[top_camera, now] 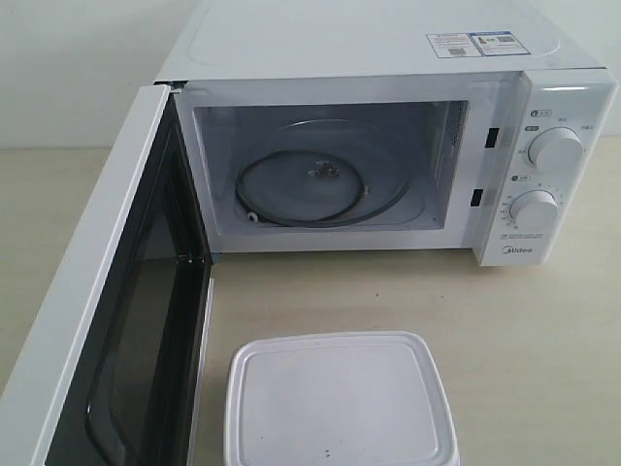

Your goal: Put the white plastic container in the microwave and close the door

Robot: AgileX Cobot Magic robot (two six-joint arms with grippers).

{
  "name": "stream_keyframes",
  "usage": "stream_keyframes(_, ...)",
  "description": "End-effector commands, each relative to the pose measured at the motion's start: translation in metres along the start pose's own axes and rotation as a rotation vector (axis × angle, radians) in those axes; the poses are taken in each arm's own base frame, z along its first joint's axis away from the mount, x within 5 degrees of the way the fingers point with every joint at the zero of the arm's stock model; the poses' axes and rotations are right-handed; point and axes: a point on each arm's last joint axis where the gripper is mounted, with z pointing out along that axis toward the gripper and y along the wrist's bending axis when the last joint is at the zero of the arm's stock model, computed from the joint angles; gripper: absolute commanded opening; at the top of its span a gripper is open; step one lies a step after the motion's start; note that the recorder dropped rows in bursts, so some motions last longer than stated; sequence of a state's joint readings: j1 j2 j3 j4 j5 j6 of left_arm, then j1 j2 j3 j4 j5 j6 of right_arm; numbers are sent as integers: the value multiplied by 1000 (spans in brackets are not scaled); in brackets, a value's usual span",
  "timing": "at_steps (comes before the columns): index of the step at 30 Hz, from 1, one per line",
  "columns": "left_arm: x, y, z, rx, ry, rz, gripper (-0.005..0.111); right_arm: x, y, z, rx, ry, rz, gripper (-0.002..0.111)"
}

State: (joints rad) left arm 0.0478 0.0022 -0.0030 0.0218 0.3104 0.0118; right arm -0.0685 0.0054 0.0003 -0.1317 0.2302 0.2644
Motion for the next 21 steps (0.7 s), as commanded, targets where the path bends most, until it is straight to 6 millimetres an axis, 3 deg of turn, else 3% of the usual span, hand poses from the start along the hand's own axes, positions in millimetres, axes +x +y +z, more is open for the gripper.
stream_keyframes(1,1,0,0,-3,1,5,4,-17,5,-2,-50,-194,6,0)
stream_keyframes(11,1,0,0,-3,1,5,4,-51,13,-18,-157,-604,31,0)
stream_keyframes(18,1,0,0,-3,1,5,4,-82,17,-56,-397,-1106,244,0)
stream_keyframes(21,1,0,0,-3,1,5,4,-102,22,-73,-483,-1211,266,0)
